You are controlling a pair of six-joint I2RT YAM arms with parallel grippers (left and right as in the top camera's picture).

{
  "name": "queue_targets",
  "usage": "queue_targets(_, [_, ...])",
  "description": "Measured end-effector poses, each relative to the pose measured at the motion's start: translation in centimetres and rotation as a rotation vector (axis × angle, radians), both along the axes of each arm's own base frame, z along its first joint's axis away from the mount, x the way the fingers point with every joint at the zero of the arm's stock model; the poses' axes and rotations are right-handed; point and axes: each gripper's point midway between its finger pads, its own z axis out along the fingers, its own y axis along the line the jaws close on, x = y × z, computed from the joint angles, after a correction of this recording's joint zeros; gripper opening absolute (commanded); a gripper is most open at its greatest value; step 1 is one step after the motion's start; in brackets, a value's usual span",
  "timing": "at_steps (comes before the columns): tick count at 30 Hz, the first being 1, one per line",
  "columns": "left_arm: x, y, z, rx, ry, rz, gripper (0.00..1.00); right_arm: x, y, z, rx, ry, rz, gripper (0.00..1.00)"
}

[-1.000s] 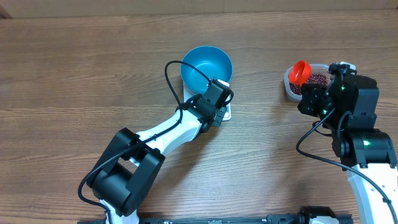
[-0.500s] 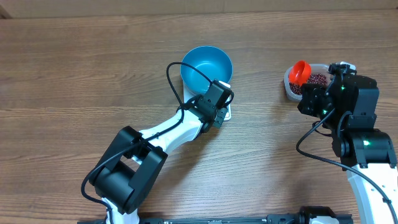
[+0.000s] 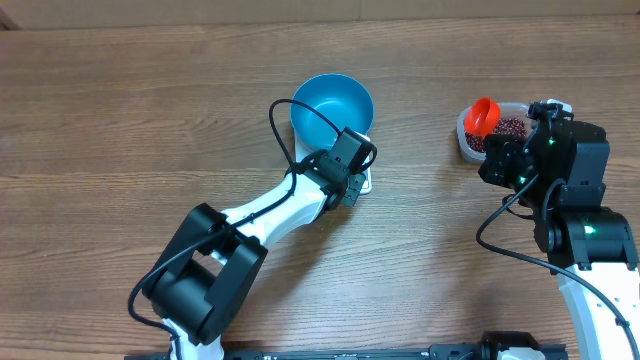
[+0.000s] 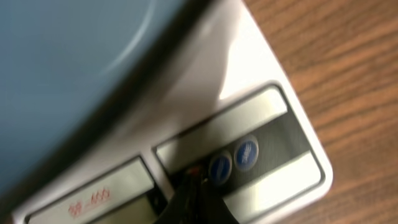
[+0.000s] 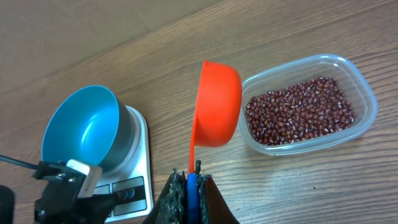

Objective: Scoop item into bowl and weigh 150g on scale

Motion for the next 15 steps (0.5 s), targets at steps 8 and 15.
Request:
queue_targets(8, [1.0, -1.4, 14.1, -0.164, -0.223, -0.037, 0.04, -0.1, 0.0, -0.2, 0.000, 0.009, 0.000, 0.04])
queue_targets(15, [-0.3, -0.4, 18.8, -0.174, -0.282, -0.073, 0.04, -0.2, 0.0, -0.3, 0.000, 0.014, 0.000, 0.04])
